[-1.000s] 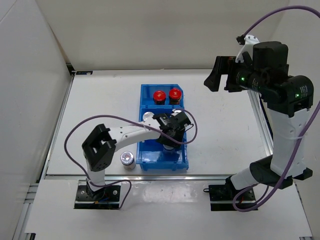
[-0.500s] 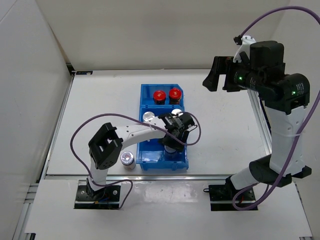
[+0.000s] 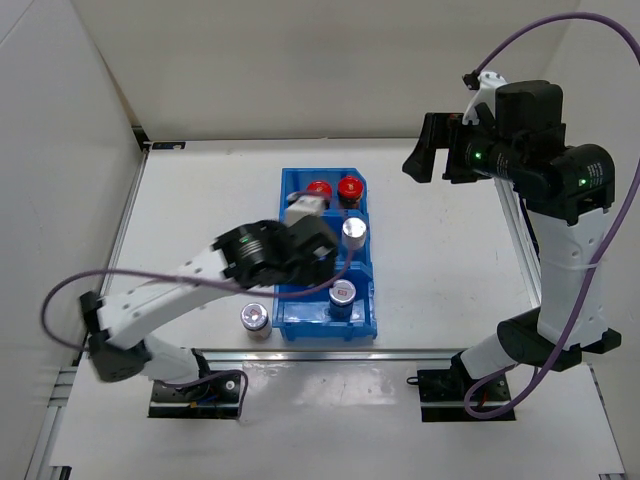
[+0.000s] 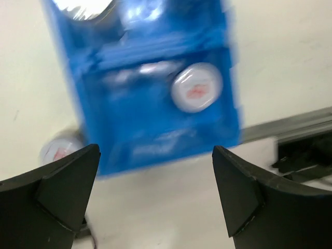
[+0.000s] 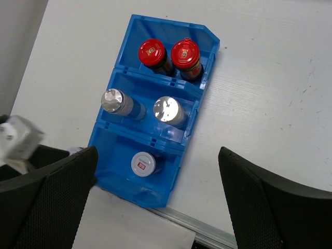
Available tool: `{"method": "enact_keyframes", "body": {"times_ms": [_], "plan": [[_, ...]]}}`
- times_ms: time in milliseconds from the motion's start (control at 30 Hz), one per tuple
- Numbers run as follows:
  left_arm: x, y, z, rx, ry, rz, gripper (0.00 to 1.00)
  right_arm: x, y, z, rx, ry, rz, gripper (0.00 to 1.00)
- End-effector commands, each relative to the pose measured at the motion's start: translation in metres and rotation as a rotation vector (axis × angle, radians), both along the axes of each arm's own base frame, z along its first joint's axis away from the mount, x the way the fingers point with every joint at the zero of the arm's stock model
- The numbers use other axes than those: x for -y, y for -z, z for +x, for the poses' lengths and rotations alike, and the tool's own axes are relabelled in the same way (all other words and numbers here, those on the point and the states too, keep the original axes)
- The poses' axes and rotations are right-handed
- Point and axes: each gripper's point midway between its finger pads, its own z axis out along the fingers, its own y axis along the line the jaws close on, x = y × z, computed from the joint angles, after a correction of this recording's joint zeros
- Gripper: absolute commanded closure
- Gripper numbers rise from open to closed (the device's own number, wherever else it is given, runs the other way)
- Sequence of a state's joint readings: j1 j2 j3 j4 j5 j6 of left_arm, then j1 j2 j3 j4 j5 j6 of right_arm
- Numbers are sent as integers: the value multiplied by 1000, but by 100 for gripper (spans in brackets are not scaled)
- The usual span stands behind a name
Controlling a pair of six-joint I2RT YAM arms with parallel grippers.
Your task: Organize the condiment bottles
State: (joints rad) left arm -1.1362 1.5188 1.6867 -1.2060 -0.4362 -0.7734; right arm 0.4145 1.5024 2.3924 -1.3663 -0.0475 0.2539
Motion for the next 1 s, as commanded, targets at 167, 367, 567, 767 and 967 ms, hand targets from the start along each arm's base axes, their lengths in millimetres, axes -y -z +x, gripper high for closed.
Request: {"method": "enact_keyframes", "body": {"times_ms": [167, 367, 567, 767, 967], "plan": [[-126, 61, -59, -200, -475, -201, 0, 21, 51, -53, -266, -20, -110, 0], [-156, 104, -67, -277, -652, -161, 0, 15, 52, -54, -277, -45, -93, 0], [-156, 138, -58, -324, -698, -121, 0, 7, 51, -57, -295, -83, -66, 0], [-161, 162, -48, -393, -741, -121, 0, 6, 51, -58, -293, -96, -66, 0], [-168, 180, -46, -460, -761, -90, 5, 7, 59, -60, -317, -95, -76, 0]]}}
